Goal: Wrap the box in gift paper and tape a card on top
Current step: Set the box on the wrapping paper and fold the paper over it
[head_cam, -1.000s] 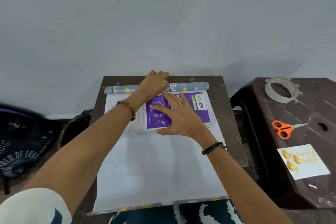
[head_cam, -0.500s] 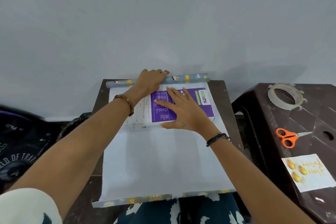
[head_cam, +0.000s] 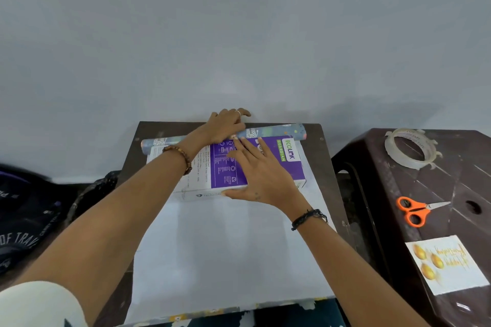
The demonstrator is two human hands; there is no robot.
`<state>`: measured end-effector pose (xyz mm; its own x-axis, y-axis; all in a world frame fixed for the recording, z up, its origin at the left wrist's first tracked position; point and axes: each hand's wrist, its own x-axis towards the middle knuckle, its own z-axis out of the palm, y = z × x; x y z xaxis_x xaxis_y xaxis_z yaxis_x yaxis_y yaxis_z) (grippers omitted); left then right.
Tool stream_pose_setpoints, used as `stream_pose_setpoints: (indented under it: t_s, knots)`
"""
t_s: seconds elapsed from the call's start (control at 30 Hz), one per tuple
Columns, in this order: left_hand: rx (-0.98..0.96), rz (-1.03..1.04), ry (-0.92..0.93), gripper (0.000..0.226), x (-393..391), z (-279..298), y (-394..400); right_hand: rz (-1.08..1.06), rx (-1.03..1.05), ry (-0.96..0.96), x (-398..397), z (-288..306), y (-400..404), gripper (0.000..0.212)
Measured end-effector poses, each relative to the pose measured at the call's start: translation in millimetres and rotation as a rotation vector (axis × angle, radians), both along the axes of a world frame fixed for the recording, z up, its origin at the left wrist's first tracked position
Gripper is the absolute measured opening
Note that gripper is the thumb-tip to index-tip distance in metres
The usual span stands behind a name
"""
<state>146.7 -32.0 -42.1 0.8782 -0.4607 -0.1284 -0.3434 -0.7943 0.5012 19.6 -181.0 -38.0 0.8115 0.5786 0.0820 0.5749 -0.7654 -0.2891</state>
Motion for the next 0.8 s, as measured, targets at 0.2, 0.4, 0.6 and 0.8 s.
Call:
stream_pose_setpoints:
  t_s: [0.2, 0.4, 0.6, 0.8]
  knots:
    - [-0.069, -0.124, 0.285, 0.057, -6.2, 22.6, 13.3, 0.002, 0.007, 0.013, -0.6, 0.6, -1.7, 0.072]
    - [0.577, -0.255, -0.232, 0.074, -4.4, 25.4, 27.7, -0.001, -0.021, 0.015, -3.2, 4.4, -1.7, 0.073]
    - [0.541, 0.032, -0.571, 0.073, -5.2, 3.0, 33.7, 0.005, -0.013, -0.018, -3.2, 2.6, -0.1, 0.072]
    - [0.536, -0.081, -0.376, 0.064, 8.9, -13.7, 35.4, 0.007, -0.016, -0.014, -2.3, 0.3, -1.0, 0.073]
